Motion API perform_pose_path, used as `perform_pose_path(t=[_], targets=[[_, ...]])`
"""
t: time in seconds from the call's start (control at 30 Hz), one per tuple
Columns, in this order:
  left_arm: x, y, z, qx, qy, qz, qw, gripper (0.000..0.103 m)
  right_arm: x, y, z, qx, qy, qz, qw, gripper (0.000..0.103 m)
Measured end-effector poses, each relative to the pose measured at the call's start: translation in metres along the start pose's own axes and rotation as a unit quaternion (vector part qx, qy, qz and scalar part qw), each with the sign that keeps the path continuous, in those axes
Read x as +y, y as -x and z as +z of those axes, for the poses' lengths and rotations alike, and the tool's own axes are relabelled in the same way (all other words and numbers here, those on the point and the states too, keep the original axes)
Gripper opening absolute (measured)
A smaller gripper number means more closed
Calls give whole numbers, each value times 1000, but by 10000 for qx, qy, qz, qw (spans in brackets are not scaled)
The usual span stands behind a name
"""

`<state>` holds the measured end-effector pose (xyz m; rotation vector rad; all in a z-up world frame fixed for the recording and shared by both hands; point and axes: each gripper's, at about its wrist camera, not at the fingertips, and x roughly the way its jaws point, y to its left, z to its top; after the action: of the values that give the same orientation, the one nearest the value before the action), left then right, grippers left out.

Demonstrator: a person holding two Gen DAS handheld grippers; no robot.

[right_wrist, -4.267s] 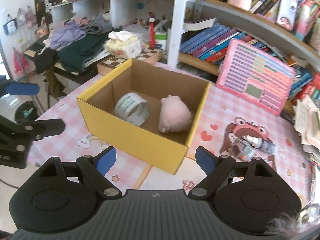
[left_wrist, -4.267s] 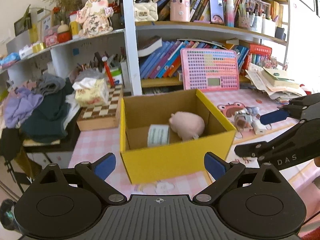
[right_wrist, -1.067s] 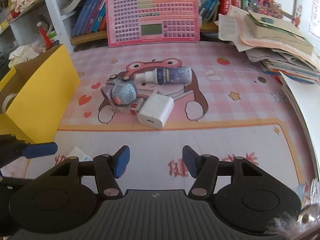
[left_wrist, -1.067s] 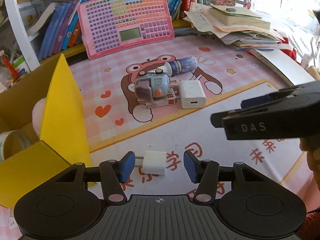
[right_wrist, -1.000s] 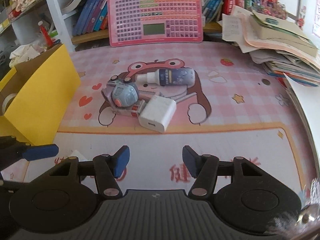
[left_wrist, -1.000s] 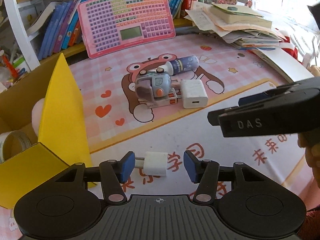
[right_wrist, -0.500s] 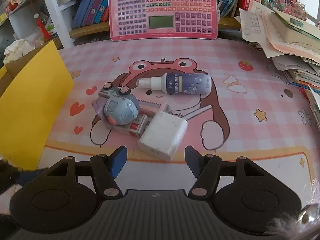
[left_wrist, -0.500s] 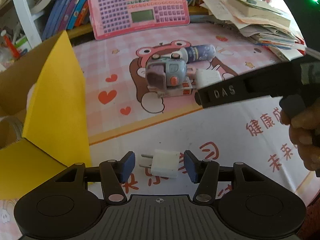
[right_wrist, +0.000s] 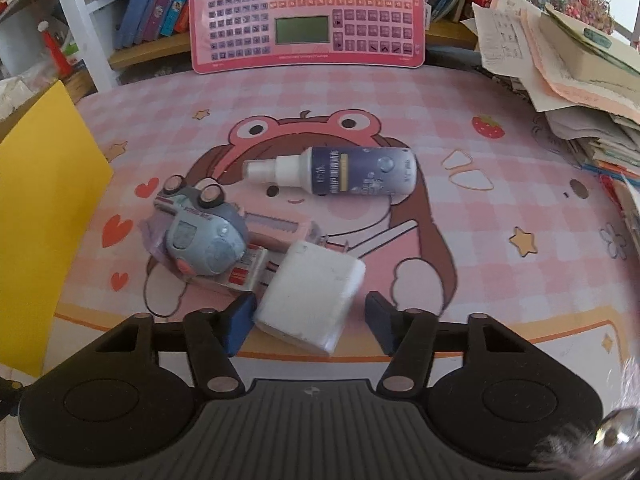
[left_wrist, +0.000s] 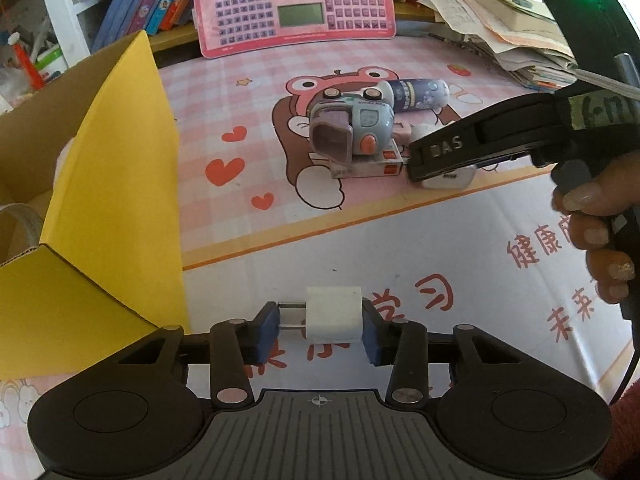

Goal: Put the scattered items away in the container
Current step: 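Close the left gripper on the plug while the right gripper grasps the white adapter, then lift and carry the plug and adapter together toward the yellow box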

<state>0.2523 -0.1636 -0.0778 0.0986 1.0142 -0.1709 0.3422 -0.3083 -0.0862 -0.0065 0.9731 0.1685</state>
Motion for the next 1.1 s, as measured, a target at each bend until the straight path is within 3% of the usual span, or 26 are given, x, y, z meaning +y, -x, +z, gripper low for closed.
perform_pose_path(t=[0.07,0.37,0.43,0.47,0.63,0.9,1.1], targets=[[1,0,0,11,-17,-67,10000,41,-6,2,-2,36,-79,-97,9999,46],[-2,-2,-1,-54,-242,-91,9997,42,-5,-9,10,-26,222,-187,9996,52],[-1,-2,-3,-79,-280,-112,9995,42,-5,-11,12,-47,270,-147,9995,49],[-1,-2,-2,-81,-282,-130,9995,41,-5,-11,13,-61,295,-126,9995,42],[1,-2,-1,-45,-236,-174,9996,41,-6,-7,12,14,275,-38,9996,41],[7,8,0,-88,160,-507,9985,41,-9,22,-8,31,98,214,9997,41],[1,18,-4,-168,95,-650,9977,41,-5,41,-32,133,-63,410,9990,41]])
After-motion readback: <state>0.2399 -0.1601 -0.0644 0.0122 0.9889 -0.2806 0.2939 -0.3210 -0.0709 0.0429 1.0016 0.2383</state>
